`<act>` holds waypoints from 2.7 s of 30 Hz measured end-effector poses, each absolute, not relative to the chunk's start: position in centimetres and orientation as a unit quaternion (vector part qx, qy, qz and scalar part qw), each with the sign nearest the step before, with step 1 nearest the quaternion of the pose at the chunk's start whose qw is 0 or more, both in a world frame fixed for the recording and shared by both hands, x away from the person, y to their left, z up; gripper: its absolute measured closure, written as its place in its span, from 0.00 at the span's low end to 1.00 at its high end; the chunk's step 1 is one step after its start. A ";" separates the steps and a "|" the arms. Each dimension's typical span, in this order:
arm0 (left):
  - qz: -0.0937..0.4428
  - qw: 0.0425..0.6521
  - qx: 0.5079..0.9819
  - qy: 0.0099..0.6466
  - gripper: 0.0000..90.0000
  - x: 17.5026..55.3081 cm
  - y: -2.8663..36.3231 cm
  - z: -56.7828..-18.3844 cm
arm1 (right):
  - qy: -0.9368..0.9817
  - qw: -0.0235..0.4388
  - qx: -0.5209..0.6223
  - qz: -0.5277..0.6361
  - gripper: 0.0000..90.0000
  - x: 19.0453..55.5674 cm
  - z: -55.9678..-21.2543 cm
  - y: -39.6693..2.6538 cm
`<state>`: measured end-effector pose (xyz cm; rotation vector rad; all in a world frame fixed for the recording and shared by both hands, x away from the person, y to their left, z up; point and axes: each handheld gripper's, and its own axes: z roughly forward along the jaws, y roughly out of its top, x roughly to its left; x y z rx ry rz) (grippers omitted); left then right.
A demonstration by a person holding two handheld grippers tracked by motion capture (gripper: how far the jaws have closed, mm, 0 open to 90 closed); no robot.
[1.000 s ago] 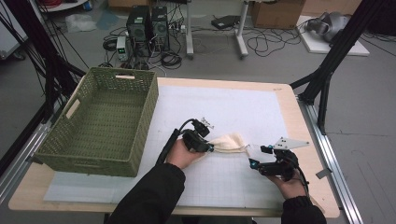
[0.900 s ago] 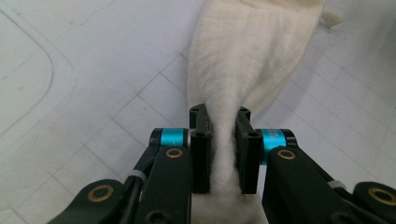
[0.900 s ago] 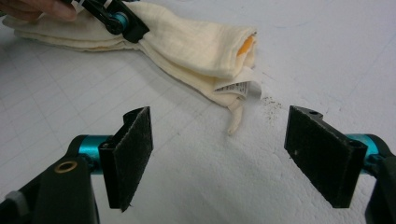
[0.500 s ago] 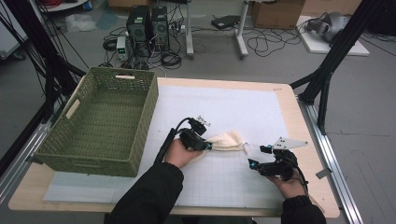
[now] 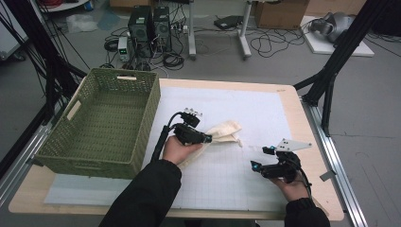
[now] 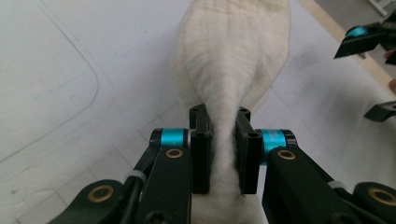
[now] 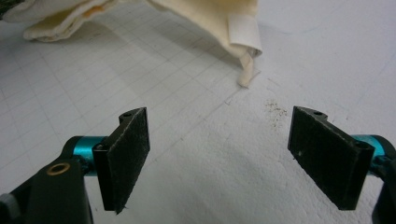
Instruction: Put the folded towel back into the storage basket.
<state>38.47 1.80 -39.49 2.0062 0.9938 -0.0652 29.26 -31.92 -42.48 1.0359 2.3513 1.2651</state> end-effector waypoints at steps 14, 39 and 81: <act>-0.032 0.481 0.748 0.457 0.88 38.5 5.8 -36.4 | 0.813 0.138 0.353 0.443 0.22 29.4 -42.4 -31.8; -0.033 0.509 0.706 0.491 0.88 36.8 8.9 -32.8 | 0.806 0.122 0.346 0.464 0.21 29.9 -42.3 -31.8; -0.084 0.561 0.599 0.564 0.88 40.3 23.9 -30.4 | 0.824 0.120 0.328 0.446 0.21 30.7 -42.9 -30.8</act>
